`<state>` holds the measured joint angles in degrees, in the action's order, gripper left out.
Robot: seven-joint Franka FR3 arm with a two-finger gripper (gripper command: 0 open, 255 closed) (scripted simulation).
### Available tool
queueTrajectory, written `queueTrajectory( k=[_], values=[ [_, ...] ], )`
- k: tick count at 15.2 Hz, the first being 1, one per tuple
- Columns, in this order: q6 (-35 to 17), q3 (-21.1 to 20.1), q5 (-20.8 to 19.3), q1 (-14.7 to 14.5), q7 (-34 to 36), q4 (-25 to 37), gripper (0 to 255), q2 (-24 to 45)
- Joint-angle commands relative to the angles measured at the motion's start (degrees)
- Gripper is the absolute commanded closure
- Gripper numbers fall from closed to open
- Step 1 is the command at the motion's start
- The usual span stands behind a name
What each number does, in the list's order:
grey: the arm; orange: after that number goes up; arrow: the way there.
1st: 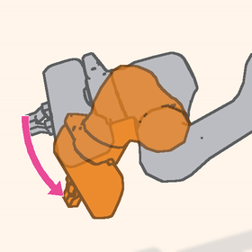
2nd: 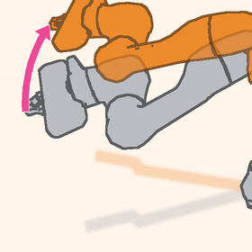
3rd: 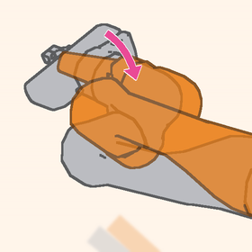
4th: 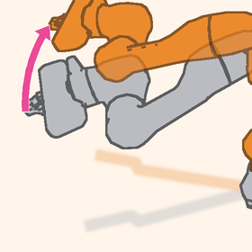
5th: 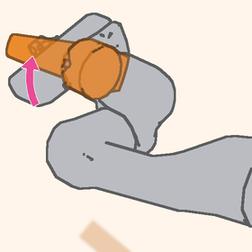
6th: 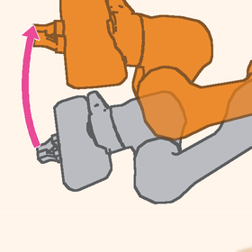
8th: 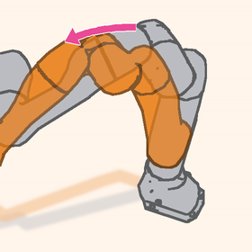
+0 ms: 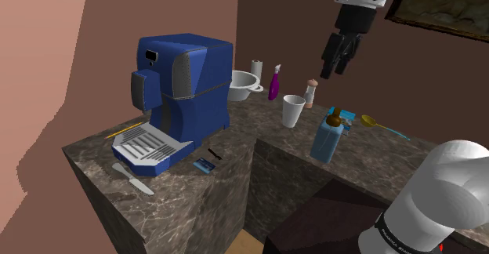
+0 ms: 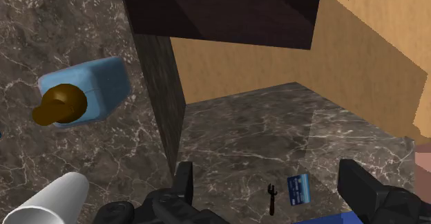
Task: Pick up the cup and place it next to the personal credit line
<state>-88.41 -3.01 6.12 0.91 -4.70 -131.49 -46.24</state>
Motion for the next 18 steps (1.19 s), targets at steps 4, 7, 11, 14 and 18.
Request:
queueTrajectory(
  k=[4, 7, 11, 14, 18],
  values=[
    [-4.9, 0.9, -1.6, 0.9, -1.6, -1.6, 0, 3.4],
    [-9.7, 1.7, -3.2, 1.8, -3.0, -2.6, 0, 7.4],
    [-16.0, 2.9, -5.2, 3.1, -4.6, -2.9, 0, 13.5],
    [-20.5, 3.8, -6.6, 4.0, -5.7, -2.4, 0, 18.5],
    [-26.1, 4.9, -8.3, 5.2, -6.8, -0.7, 0, 25.8]
  ],
)
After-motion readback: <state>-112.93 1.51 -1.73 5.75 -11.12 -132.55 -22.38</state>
